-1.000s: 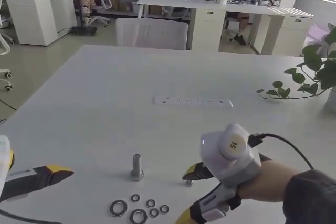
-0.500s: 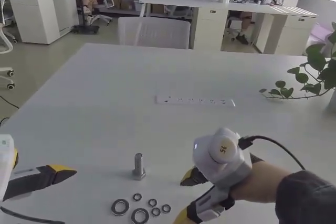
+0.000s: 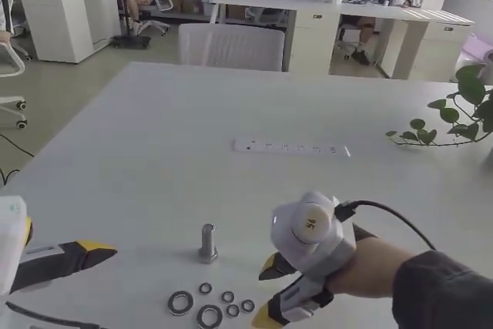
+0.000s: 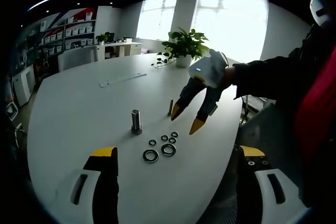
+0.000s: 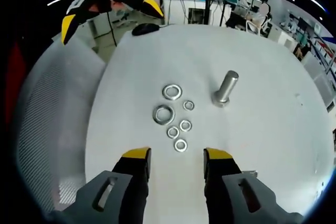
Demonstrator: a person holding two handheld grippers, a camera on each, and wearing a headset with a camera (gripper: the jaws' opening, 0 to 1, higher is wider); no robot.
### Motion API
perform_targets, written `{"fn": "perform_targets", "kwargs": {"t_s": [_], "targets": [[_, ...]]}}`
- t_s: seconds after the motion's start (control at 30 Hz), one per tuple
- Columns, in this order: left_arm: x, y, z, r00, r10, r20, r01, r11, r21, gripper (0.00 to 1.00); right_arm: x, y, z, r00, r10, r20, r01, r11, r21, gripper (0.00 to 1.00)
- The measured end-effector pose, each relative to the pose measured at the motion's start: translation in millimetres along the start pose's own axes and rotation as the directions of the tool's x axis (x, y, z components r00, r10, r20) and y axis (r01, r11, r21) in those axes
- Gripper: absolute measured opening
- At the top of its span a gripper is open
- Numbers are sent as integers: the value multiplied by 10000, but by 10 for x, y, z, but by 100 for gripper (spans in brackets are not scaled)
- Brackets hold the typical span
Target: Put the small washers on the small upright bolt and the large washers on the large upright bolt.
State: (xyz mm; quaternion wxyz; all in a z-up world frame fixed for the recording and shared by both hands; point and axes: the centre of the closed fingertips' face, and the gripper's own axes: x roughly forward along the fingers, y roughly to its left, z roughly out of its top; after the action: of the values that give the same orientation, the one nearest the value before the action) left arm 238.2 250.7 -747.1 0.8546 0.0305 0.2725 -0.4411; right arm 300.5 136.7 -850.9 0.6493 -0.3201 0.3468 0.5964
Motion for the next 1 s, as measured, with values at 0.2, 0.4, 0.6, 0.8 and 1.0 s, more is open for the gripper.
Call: {"fn": "perform_targets", "kwargs": {"t_s": [0.2, 0.4, 0.6, 0.8, 1.0], "targets": [[8, -3, -6, 10000, -24, -4, 24, 10000, -11, 94, 56, 26, -5, 9998, 111, -151, -112, 9999, -62, 39], [3, -6, -13, 10000, -26, -2, 26, 10000, -22, 94, 100, 27, -12, 9994, 140, -308, -144, 9998, -136, 34], [8, -19, -20, 10000, -64, -27, 64, 10000, -20, 94, 129, 24, -19, 9990, 127, -432, -135, 9997, -184, 31], [9, -34, -21, 9999, -110, -36, 110, 9999, -24, 94, 164, -1, -20, 9984, 88, -550, -100, 9997, -202, 28], [-3, -22, -36, 10000, -84, -29, 84, 10000, -46, 93, 198, -11, -30, 9973, 51, -727, -74, 9995, -313, 25]]}}
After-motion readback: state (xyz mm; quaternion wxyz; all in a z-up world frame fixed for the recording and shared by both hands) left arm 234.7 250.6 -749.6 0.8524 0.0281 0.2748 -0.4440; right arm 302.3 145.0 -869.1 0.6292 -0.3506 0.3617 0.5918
